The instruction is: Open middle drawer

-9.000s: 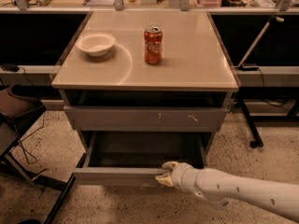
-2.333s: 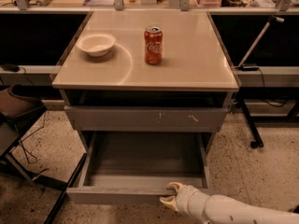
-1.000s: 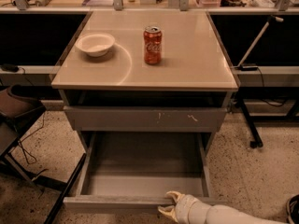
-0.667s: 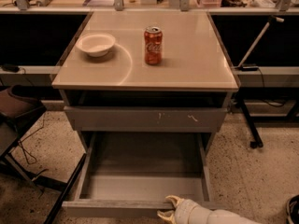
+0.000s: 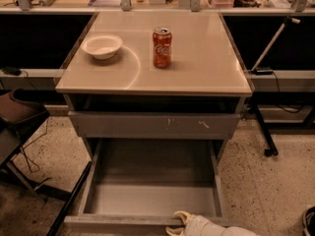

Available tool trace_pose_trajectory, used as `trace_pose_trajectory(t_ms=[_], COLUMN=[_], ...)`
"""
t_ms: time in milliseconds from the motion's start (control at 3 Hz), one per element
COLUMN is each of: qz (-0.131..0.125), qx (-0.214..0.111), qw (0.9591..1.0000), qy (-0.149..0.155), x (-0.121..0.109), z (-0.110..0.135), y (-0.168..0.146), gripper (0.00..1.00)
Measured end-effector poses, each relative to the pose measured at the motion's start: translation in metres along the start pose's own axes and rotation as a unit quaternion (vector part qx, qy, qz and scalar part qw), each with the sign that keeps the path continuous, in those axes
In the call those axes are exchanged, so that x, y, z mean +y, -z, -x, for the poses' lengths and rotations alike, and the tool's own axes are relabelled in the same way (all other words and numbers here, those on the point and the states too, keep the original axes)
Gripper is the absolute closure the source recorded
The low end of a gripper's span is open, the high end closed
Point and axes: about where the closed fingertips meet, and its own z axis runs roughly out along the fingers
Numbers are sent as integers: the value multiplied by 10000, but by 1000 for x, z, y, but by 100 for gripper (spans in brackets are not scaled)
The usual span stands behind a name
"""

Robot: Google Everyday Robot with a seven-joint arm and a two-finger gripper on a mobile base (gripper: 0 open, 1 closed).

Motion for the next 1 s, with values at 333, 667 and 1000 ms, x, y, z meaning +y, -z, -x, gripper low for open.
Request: trace_pose_trajectory(t_ms=[333,667,1000], qz=[0,0,0], qx=[0,0,0], qw=[10000,10000,10000], qy=[0,0,0], x=[-1,-1,-1], z=[3,3,3], y=[3,3,2], gripper=[81,58,34])
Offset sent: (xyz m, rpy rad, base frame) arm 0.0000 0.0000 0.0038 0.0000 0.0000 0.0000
